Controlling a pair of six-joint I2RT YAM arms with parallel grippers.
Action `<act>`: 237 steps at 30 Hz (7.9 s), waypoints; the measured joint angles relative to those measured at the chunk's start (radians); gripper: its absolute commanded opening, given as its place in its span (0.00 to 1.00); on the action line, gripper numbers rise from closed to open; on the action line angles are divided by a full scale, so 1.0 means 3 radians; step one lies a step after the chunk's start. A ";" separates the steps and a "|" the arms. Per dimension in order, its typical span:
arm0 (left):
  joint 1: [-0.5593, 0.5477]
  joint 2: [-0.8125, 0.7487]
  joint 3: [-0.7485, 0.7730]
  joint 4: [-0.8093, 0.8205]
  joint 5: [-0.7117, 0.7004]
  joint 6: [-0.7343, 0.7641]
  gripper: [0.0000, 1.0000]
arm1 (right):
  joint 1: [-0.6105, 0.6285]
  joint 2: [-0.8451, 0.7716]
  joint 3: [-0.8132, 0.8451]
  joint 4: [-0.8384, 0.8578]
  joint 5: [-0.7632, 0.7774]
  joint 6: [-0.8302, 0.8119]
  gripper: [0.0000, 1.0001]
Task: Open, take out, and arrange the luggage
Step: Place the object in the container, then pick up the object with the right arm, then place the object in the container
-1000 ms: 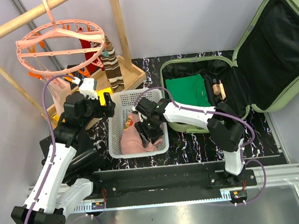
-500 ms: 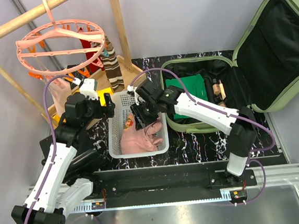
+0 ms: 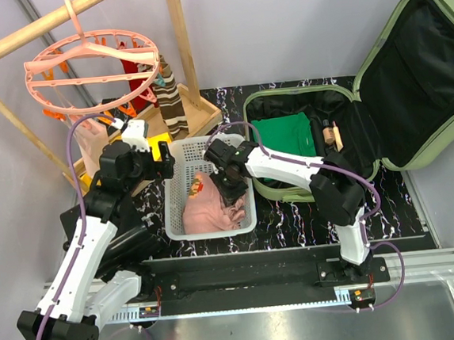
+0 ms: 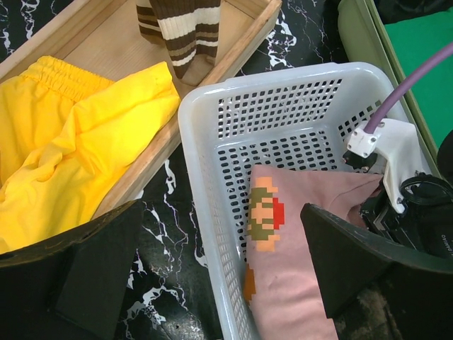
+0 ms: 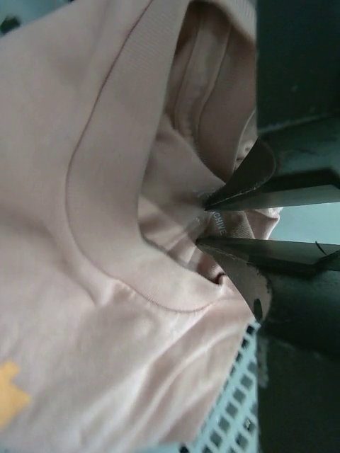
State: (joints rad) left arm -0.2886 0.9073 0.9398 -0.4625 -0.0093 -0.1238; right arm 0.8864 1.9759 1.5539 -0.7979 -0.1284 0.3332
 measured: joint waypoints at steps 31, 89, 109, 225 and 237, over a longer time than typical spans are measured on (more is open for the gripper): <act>-0.0020 0.0037 -0.0001 -0.0001 -0.0050 0.0038 0.99 | 0.0005 0.0404 0.0320 0.0690 0.0446 -0.0403 0.42; -0.0020 0.0379 -0.0261 0.0476 0.0107 0.0064 0.99 | -0.3131 -0.0060 -0.0688 0.1651 -0.0881 -0.1287 0.52; -0.0020 0.0407 -0.0261 0.0478 0.0106 0.0064 0.99 | -0.3132 -0.0048 -0.0837 0.1724 -0.1153 -0.1233 0.45; -0.0020 -0.0584 -0.0388 0.0549 -0.0081 -0.0107 0.99 | 0.0023 -0.1232 -0.1073 0.3059 -0.0306 0.1124 0.00; -0.0020 -0.0581 -0.0416 0.0546 -0.0081 -0.0109 0.99 | 0.0057 -0.1237 -0.1386 0.3268 0.0094 0.1321 0.00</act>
State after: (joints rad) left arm -0.2947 0.7330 0.8150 -0.2989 -0.0338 -0.1566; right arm 0.9035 1.6047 1.1381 0.1825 -0.1001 0.7296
